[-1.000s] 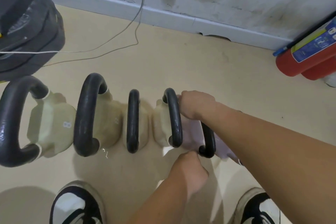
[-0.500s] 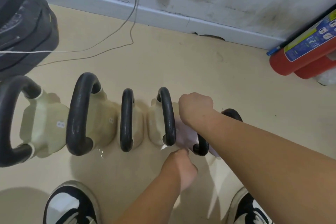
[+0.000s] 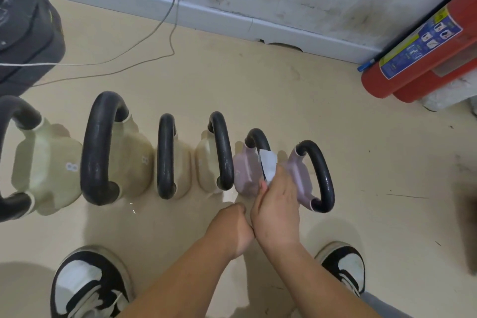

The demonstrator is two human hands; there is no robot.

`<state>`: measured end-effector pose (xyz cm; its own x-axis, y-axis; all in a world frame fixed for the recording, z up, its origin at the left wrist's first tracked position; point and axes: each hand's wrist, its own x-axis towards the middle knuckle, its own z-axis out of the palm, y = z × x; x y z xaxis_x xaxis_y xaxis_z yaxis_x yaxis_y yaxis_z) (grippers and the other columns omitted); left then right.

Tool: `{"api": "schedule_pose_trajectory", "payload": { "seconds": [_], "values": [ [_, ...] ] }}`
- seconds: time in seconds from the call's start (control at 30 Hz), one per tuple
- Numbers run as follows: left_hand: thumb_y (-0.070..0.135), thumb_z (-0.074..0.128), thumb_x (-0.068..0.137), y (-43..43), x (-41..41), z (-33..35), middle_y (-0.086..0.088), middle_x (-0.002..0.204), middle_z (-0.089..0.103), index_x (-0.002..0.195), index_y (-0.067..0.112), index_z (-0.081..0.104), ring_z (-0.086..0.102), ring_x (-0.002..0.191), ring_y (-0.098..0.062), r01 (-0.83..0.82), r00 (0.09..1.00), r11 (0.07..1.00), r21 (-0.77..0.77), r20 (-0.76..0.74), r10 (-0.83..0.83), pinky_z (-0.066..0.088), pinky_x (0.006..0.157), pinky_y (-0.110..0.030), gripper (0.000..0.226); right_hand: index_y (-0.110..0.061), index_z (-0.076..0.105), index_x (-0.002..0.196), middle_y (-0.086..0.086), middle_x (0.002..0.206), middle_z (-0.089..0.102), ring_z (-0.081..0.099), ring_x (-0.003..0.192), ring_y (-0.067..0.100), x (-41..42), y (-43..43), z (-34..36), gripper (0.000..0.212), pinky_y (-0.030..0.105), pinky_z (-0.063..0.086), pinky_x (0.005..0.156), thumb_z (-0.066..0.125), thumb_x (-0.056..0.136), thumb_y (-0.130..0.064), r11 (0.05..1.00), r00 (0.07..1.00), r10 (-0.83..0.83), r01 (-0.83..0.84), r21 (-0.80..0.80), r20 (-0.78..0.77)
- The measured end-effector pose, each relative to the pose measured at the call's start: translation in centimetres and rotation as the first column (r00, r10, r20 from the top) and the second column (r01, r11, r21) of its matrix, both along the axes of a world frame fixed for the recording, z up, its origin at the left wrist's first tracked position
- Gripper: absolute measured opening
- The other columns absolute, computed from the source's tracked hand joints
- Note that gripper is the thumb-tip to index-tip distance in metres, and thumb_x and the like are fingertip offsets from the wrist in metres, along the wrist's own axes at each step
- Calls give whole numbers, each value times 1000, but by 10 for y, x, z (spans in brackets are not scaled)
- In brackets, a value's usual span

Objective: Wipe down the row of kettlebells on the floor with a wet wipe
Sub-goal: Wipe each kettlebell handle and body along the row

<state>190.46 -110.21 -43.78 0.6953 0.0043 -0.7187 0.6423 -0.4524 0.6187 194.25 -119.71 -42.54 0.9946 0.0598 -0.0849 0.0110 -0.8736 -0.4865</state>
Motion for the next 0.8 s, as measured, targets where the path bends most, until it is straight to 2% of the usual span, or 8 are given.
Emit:
{"api": "schedule_pose_trajectory", "payload": {
  "seconds": [0.1,0.17,0.27,0.4,0.47,0.53,0.67,0.8],
  "values": [
    [9,46,85,2,-7,-3,-6,104,65,104,9,59,66,100,-33,6,999,1000,30,-43,-5,46,71,-31,23,-22,34,138,0,116,55,56,104,26,-18,-4,-11,35,37,47,80,36,104,-30,998,998,-59,59,30,-7],
    [8,44,85,3,-9,-4,-8,112,67,113,12,60,66,105,-33,-10,998,999,32,-66,13,51,78,-32,33,-30,27,129,0,103,60,61,91,29,-28,-6,-14,26,41,50,73,32,105,-36,994,991,-99,103,41,-85],
    [7,44,86,4,-9,-2,-8,117,67,123,12,58,66,106,-30,-17,997,999,45,-77,21,56,90,-38,40,-23,21,134,2,93,67,64,85,33,-31,-12,-20,34,43,51,72,23,105,-40,994,983,-88,76,-78,-163],
    [5,46,85,2,-10,-5,-10,114,67,126,9,58,66,105,-32,-55,995,998,26,-79,56,56,92,-41,42,-16,33,124,8,91,70,66,89,37,-32,-10,-19,30,40,48,72,24,108,-40,983,946,-127,81,-164,-299],
    [5,47,85,2,-10,-5,-10,113,68,125,9,59,66,105,-31,-71,994,997,21,-83,72,55,93,-40,41,-16,37,105,4,82,64,65,87,35,-33,-8,-17,27,45,52,78,25,109,-39,986,909,-147,102,-135,-390],
    [5,48,86,2,-9,-4,-10,115,68,125,11,58,66,107,-31,-78,993,997,11,-85,79,55,94,-39,40,-16,40,105,-3,79,58,62,85,30,-29,-9,-16,26,43,52,79,27,109,-38,988,881,-132,82,-129,-454],
    [17,57,90,4,-9,3,-12,114,69,116,9,61,67,107,-32,-102,991,995,-9,-86,100,55,93,-39,28,-24,51,118,2,108,69,66,100,27,-23,-15,-13,25,35,51,78,45,96,-33,929,698,94,-318,-190,-710],
    [29,50,68,8,-10,5,-5,97,73,91,13,64,70,92,-29,-148,986,986,-70,-91,142,59,87,-41,32,-16,58,87,7,83,65,61,74,23,-17,-17,15,16,25,45,59,49,80,-27,993,490,107,-12,116,-865]
  ]
}}
